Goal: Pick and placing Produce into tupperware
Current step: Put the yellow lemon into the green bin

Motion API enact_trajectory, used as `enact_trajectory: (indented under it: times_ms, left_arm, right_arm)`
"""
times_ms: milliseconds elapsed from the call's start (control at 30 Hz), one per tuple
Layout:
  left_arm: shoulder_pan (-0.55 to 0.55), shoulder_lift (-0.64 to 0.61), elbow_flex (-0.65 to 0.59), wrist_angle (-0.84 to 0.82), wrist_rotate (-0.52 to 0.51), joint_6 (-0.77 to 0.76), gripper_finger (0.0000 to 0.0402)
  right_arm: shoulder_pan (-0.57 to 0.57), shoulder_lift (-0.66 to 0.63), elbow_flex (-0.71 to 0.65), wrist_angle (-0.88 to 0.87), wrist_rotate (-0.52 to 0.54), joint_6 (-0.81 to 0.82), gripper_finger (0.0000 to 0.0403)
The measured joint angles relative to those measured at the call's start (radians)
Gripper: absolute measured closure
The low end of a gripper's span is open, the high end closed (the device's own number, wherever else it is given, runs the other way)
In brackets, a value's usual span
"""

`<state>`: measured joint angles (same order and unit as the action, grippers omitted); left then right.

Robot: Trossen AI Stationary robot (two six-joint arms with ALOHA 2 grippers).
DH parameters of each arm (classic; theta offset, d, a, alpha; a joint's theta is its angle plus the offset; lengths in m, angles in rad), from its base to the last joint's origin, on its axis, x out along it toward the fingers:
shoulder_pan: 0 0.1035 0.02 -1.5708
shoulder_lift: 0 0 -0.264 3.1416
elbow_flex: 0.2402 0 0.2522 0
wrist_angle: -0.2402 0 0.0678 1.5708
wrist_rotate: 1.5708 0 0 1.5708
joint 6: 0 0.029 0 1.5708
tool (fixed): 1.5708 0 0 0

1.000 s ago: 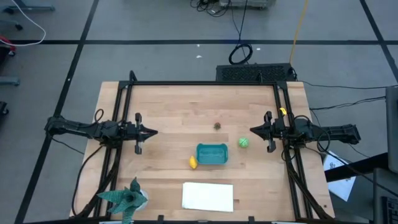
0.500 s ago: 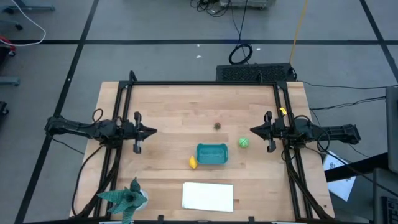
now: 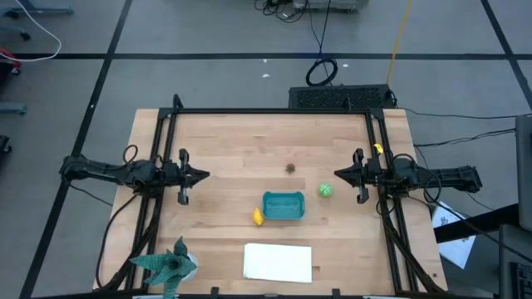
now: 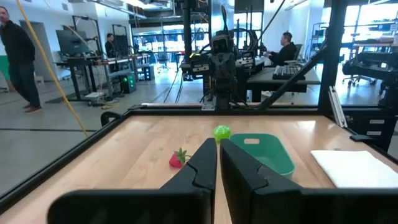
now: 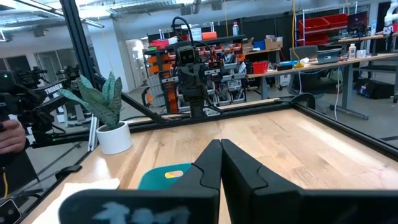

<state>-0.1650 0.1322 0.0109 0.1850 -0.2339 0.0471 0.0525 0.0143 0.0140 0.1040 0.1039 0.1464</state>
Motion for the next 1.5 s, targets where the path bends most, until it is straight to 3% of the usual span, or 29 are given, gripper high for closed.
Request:
enact_trajectory:
  times_ms: [933,1200,1500]
  left_arm:
    - [0.000,0.006,0.023,0.176,-0.011,0.020,0.0376]
    - [0.000,0.115,0.154,0.111,-0.032,0.002,0.0376]
    - [0.000,0.345,0.377,0.026,-0.038,0.022,0.0376]
  right_arm:
    - [0.000,0.000,0.000,0.000,0.000,-0.013,0.0403]
    - [0.000,0.000,0.000,0.000,0.000,-0.028,0.0403]
    - [0.000,0.000,0.000,0.000,0.000,-0.028,0.0403]
